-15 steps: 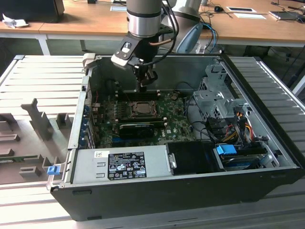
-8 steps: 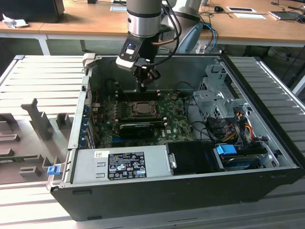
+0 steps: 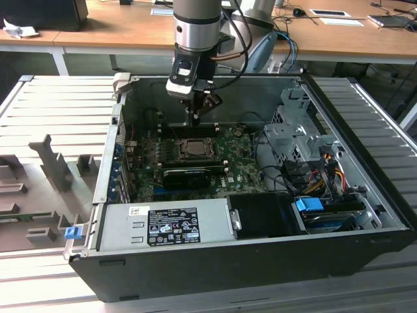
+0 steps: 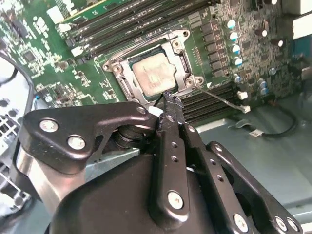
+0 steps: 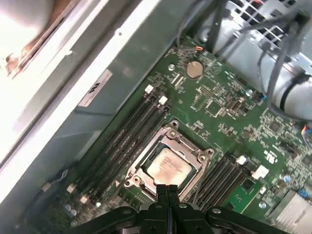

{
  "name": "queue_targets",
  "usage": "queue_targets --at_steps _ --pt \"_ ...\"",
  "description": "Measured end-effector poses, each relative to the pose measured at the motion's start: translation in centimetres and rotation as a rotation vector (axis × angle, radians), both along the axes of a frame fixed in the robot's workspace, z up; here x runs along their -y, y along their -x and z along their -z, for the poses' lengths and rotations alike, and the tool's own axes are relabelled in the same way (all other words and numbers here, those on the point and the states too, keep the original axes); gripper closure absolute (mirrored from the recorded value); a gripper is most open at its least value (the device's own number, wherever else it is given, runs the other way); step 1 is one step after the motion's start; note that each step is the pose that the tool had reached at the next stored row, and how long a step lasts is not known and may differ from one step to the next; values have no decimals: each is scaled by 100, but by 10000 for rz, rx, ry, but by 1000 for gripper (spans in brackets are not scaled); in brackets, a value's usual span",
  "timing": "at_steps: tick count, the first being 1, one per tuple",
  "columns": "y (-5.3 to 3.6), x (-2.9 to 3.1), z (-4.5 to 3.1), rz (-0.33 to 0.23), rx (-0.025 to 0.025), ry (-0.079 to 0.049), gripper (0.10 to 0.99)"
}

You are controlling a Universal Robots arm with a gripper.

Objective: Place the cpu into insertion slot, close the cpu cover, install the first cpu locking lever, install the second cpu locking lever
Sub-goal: 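Install the first cpu locking lever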

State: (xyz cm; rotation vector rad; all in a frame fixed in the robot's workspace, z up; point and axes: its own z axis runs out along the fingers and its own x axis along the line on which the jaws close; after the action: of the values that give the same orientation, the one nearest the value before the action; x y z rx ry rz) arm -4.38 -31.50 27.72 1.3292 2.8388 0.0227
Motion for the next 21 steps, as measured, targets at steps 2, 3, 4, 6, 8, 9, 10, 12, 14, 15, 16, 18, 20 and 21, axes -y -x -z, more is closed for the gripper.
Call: queue_targets --at_steps 2,3,4,6,8,9,10,12,14,15,16,18,20,21 --pt "0 0 0 -493 0 2 980" --pt "0 0 0 -722 1 2 980" --pt "0 0 1 -1023 1 1 980" --pt "0 0 0 -1690 1 2 980" --pt "0 0 0 -2074 1 2 980" --pt "0 0 0 -2408 1 3 980" --pt "0 0 0 -2635 0 8 980" --pt "0 0 0 -3084 0 11 980" --pt "0 0 0 -3388 0 10 980" --pt "0 0 0 -3458 0 10 980" --pt "0 0 0 -3580 0 10 980" --pt "0 0 0 -3848 0 11 980" --pt "0 0 0 -4193 0 11 980" --pt "0 0 0 -4348 0 11 980"
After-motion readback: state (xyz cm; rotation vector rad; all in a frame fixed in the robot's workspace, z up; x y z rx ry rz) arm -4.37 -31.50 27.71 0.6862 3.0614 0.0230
